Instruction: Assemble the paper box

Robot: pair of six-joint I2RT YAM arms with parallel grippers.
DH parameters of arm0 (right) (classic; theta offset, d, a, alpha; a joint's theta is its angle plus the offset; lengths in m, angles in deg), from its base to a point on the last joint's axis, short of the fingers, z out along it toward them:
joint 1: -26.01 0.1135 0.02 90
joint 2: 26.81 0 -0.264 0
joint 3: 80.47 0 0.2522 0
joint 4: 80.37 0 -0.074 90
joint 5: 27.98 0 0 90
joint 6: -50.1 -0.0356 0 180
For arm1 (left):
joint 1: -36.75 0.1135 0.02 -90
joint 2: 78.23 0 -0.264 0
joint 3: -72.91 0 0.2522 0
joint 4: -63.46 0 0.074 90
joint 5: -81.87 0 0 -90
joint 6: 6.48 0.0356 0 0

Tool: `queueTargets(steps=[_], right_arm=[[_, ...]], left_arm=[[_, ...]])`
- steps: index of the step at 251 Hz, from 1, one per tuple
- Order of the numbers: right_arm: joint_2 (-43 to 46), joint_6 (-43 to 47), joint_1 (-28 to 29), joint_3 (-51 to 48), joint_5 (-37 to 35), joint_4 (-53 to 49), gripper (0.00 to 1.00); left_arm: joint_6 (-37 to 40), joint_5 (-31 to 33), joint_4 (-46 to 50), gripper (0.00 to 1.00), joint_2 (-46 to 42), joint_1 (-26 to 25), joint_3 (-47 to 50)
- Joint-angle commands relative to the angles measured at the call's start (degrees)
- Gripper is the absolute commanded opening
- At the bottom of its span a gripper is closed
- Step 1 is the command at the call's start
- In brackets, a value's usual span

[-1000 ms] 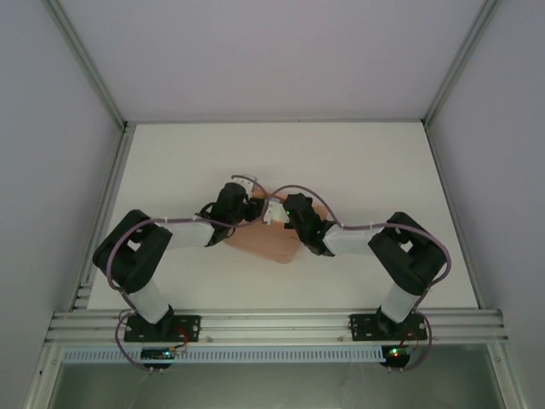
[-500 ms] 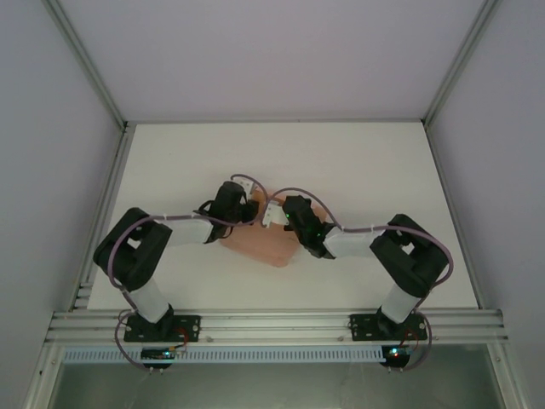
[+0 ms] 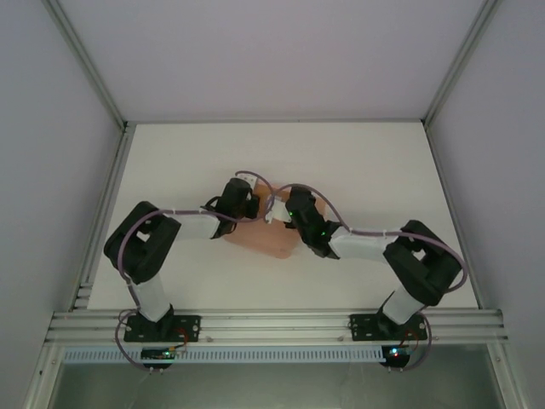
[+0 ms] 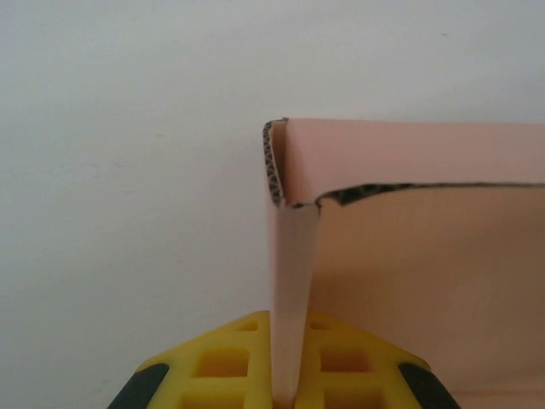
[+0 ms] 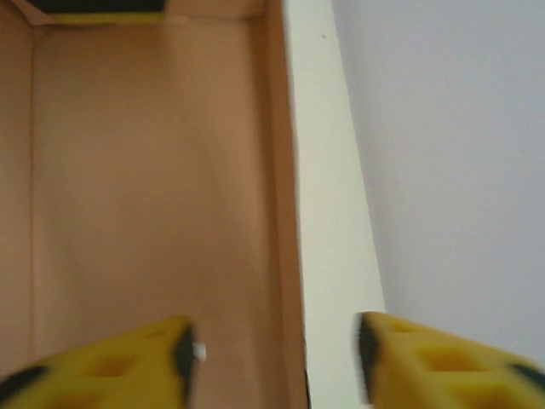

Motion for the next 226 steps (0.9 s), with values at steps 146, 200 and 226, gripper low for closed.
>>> queueTargets(steps=[146, 200, 226], right_arm=[[17.22, -57.33, -22.62, 5.86, 52.63, -28.73, 0.82], [12.66, -59.38, -22.12, 9.36, 52.51, -26.5, 0.28], [12.87, -59.7, -21.6, 9.75, 51.95, -27.0, 0.13]], left_arm=[[-10.79, -21.52, -9.15, 0.0, -14.8, 7.48, 9.33], [-8.99, -18.02, -4.69, 0.01, -13.28, 7.33, 7.22], [-8.83, -11.49, -0.48, 0.01, -11.14, 7.15, 5.07]])
